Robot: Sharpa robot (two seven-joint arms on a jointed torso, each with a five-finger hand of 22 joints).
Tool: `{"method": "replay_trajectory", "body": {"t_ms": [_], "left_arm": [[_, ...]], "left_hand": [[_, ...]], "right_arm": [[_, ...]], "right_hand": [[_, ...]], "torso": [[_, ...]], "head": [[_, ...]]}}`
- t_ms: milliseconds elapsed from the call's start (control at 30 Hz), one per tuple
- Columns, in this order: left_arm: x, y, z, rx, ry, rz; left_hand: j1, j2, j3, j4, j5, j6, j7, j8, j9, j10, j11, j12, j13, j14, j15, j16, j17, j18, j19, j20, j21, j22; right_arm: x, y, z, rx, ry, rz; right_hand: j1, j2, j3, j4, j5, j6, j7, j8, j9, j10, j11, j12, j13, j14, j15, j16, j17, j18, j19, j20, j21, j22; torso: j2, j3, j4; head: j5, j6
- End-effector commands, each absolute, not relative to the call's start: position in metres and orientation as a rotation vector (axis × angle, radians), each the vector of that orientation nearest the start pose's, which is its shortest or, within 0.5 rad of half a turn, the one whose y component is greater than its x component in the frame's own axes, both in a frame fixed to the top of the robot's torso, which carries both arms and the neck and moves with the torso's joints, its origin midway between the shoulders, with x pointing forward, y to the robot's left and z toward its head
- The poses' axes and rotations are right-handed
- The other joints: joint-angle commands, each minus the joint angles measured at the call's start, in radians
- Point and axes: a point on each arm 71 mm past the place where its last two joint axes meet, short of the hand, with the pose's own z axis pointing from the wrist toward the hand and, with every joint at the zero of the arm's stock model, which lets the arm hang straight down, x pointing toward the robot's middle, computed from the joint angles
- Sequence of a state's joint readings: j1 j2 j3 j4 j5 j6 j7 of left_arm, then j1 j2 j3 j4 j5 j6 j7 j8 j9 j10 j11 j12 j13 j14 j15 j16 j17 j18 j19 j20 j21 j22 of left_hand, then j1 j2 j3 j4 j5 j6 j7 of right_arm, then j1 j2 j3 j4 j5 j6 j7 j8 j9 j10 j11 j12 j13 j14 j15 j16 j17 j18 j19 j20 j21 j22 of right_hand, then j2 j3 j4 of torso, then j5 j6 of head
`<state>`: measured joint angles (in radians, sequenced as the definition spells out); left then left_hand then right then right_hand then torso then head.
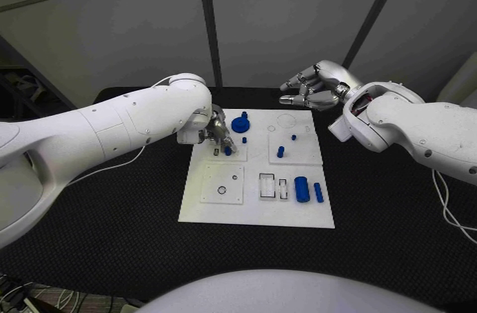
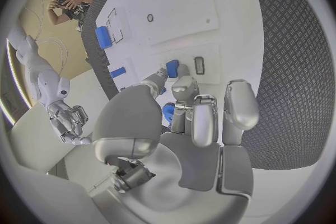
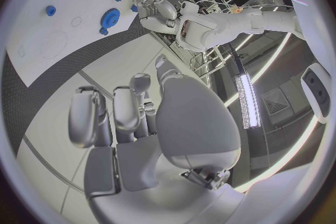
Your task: Assemble the parts on the task board
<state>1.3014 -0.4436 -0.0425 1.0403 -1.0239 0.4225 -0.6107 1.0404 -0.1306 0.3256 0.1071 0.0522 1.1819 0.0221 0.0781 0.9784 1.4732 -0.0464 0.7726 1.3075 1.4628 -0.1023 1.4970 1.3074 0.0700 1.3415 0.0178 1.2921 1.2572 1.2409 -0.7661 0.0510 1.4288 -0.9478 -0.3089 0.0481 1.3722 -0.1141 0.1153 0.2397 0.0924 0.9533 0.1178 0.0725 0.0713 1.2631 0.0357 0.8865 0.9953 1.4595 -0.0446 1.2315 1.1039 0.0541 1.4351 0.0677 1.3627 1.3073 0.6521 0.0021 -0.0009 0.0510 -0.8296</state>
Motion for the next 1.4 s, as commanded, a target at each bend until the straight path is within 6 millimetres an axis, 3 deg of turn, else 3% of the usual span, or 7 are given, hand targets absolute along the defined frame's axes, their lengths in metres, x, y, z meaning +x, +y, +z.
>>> {"method": "replay_trajectory", "body": {"t_ms": [33, 300, 600, 767, 933, 1267, 1400], "left_arm": [[0.558, 0.155, -0.208, -0.146, 2.461, -0.22], [0.558, 0.16, -0.2, -0.174, 2.429, -0.244], [0.563, 0.171, -0.168, -0.232, 2.364, -0.345], [0.57, 0.188, -0.145, -0.293, 2.31, -0.37], [0.583, 0.199, -0.137, -0.328, 2.275, -0.347], [0.595, 0.2, -0.153, -0.306, 2.296, -0.293], [0.597, 0.201, -0.163, -0.313, 2.304, -0.279]], "left_hand": [[-0.001, -0.014, -0.038, 0.02, -0.004, 0.006, 0.001, -0.007, -0.001, 0.048, 0.001, 0.002, 0.029, 0.082, 0.001, 0.0, 0.151, 0.018, 0.004, -0.005, -0.002, 0.002], [0.041, -0.013, -0.152, 0.113, -0.004, 0.011, -0.002, -0.008, -0.001, 0.047, 0.001, 0.006, 0.035, 0.082, 0.0, 0.0, 0.152, 0.018, 0.008, -0.007, -0.004, 0.005], [0.089, -0.017, -0.215, 0.179, -0.004, -0.018, 0.007, -0.017, -0.013, 0.038, 0.006, -0.027, 0.028, 0.081, 0.004, -0.002, 0.149, 0.019, 0.003, -0.004, -0.014, 0.0], [0.122, -0.003, -0.234, 0.183, -0.004, -0.113, 0.034, -0.018, -0.087, 0.031, 0.026, -0.045, 0.024, 0.08, 0.02, -0.003, 0.147, 0.019, -0.002, 0.009, -0.023, -0.006], [0.147, 0.015, -0.237, 0.18, -0.003, -0.123, 0.04, -0.018, -0.136, 0.031, 0.032, -0.039, 0.027, 0.08, 0.026, -0.004, 0.146, 0.021, -0.004, 0.016, -0.029, -0.009], [0.174, 0.03, -0.24, 0.175, -0.001, -0.124, 0.044, -0.017, -0.18, 0.027, 0.036, -0.039, 0.029, 0.079, 0.031, -0.006, 0.143, 0.026, -0.016, 0.022, -0.045, -0.022], [0.177, 0.036, -0.241, 0.176, -0.001, -0.121, 0.045, -0.017, -0.19, 0.027, 0.037, -0.036, 0.03, 0.079, 0.032, -0.006, 0.143, 0.026, -0.016, 0.023, -0.046, -0.022]], "right_arm": [[0.52, -0.189, -0.134, 0.257, 1.594, 1.027], [0.52, -0.19, -0.135, 0.258, 1.594, 1.025], [0.521, -0.195, -0.135, 0.266, 1.59, 1.013], [0.521, -0.196, -0.135, 0.269, 1.589, 1.009], [0.521, -0.196, -0.135, 0.269, 1.589, 1.01], [0.521, -0.192, -0.134, 0.264, 1.59, 1.016], [0.52, -0.191, -0.134, 0.263, 1.591, 1.018]], "right_hand": [[-0.01, -0.004, 0.0, 0.007, 0.006, 0.007, 0.0, -0.007, -0.001, 0.003, -0.003, 0.001, -0.001, 0.015, 0.001, -0.003, -0.001, 0.004, 0.004, 0.0, -0.005, 0.036], [-0.009, -0.005, 0.0, 0.006, 0.006, 0.006, 0.0, -0.007, -0.001, 0.002, -0.003, -0.001, -0.003, 0.015, 0.001, -0.004, -0.002, 0.004, 0.003, 0.0, -0.007, 0.034], [-0.01, -0.006, -0.001, 0.007, 0.006, 0.006, 0.0, -0.007, -0.001, 0.001, -0.003, -0.002, -0.004, 0.014, 0.001, -0.006, -0.004, 0.005, 0.002, 0.0, -0.009, 0.032], [-0.01, -0.006, -0.001, 0.007, 0.006, 0.006, 0.0, -0.007, -0.001, 0.001, -0.003, -0.002, -0.004, 0.014, 0.001, -0.006, -0.004, 0.005, 0.002, 0.0, -0.009, 0.032], [-0.012, -0.007, -0.002, 0.008, 0.006, 0.005, 0.001, -0.007, -0.002, 0.001, -0.003, -0.001, -0.003, 0.015, 0.001, -0.005, -0.002, 0.005, 0.003, 0.0, -0.008, 0.034], [-0.012, -0.007, -0.002, 0.008, 0.006, 0.005, 0.001, -0.007, -0.002, 0.001, -0.003, -0.001, -0.003, 0.015, 0.001, -0.005, -0.002, 0.005, 0.003, 0.0, -0.008, 0.034], [-0.012, -0.007, -0.002, 0.008, 0.006, 0.005, 0.001, -0.007, -0.002, 0.001, -0.003, -0.001, -0.003, 0.015, 0.001, -0.005, -0.002, 0.005, 0.003, 0.0, -0.008, 0.034]], "torso": [[-0.001, 0.0006, 0.0006], [0.0, -0.0004, 0.0007], [0.0, 0.0013, 0.0016], [0.001, 0.0003, 0.0019], [0.002, 0.0008, -0.0012], [0.006, -0.0028, -0.0029], [0.004, -0.0018, -0.0015]], "head": [[0.0, 0.001], [0.002, 0.004], [0.002, 0.009], [-0.002, 0.012], [0.004, 0.019], [0.004, 0.023], [0.004, 0.023]]}}
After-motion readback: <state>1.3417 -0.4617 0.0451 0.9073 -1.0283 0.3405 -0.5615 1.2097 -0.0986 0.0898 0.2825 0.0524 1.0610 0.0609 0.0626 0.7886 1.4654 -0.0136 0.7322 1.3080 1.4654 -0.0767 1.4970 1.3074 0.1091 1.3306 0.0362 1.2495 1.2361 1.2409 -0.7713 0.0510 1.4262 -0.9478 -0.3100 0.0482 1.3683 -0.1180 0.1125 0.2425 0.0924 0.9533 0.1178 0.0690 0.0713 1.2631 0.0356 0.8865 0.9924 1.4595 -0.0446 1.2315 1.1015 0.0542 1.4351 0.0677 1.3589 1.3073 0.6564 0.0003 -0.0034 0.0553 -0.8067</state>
